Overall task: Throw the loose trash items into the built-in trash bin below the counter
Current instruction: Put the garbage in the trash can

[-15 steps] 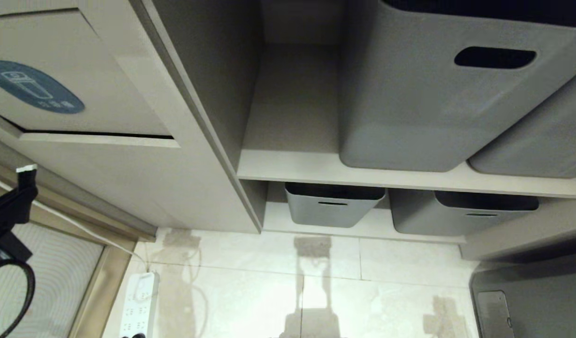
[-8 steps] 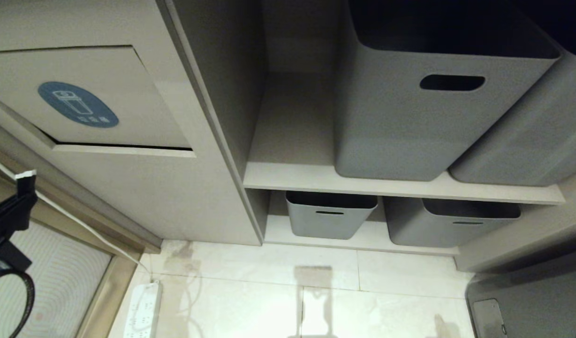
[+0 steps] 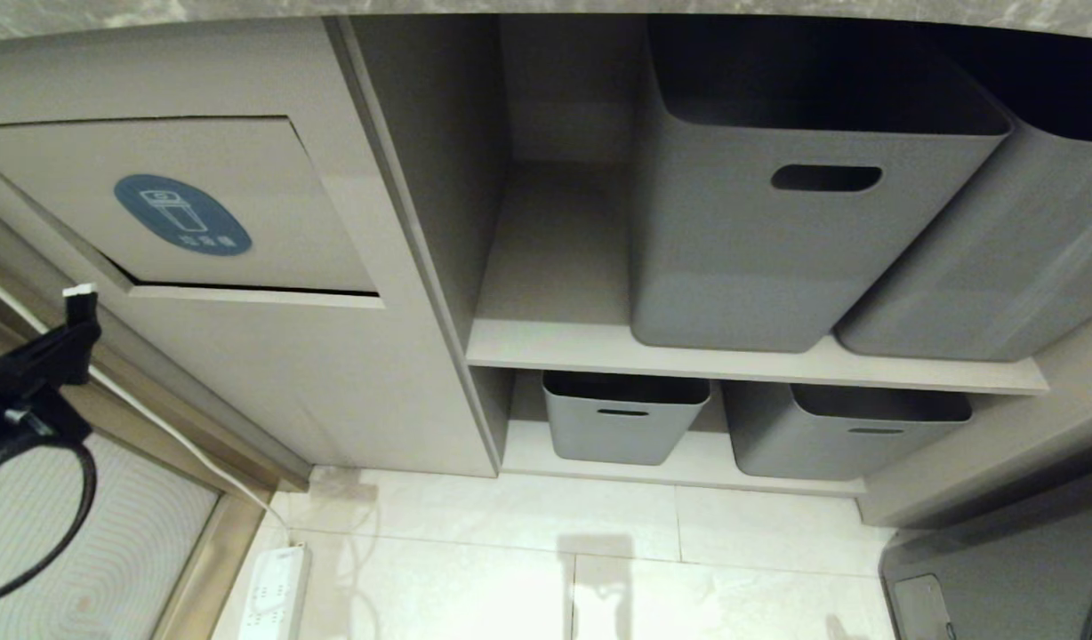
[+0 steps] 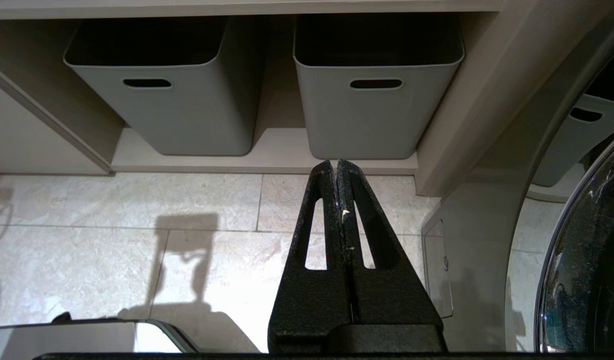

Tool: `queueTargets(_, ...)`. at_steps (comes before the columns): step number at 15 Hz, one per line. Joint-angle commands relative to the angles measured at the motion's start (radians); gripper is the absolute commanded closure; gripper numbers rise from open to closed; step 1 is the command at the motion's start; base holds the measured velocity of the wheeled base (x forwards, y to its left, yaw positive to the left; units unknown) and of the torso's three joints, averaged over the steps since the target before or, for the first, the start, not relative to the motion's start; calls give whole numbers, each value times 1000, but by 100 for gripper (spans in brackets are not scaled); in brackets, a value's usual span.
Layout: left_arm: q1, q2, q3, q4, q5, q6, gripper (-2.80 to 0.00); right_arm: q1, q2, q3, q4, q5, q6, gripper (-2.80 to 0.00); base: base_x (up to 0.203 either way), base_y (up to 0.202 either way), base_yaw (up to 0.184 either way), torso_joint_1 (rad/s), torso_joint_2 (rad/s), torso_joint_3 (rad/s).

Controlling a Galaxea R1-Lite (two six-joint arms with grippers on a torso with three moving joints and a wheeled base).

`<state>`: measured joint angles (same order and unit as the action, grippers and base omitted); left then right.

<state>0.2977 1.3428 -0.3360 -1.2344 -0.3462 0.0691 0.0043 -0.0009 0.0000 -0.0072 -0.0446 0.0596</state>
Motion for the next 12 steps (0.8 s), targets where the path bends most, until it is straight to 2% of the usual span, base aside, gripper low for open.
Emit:
queueTargets(1, -3, 193, -49, -106, -3, -2, 0, 0, 1, 2, 0, 0, 0, 0, 0, 0, 0, 0, 0, 0)
queueTargets(2, -6, 271, -64, -182, -4, -13, 0, 0, 1, 2, 0, -1, 0, 0, 0, 0, 0, 0, 0, 0)
queueTargets(4, -12, 360, -99, -281, -4, -100, 0, 0, 1, 2, 0, 0, 0, 0, 0, 0, 0, 0, 0, 0)
queueTargets(5, -13, 367, -130, -292, -3, -124, 0, 0, 1, 2, 0, 0, 0, 0, 0, 0, 0, 0, 0, 0)
queueTargets(8, -14, 414, -277, -295, -4, -144, 0, 0, 1, 2, 0, 0, 0, 0, 0, 0, 0, 0, 0, 0)
queueTargets(12, -15, 531, -329, -296, -10, -158, 0, 0, 1, 2, 0, -1, 0, 0, 0, 0, 0, 0, 0, 0)
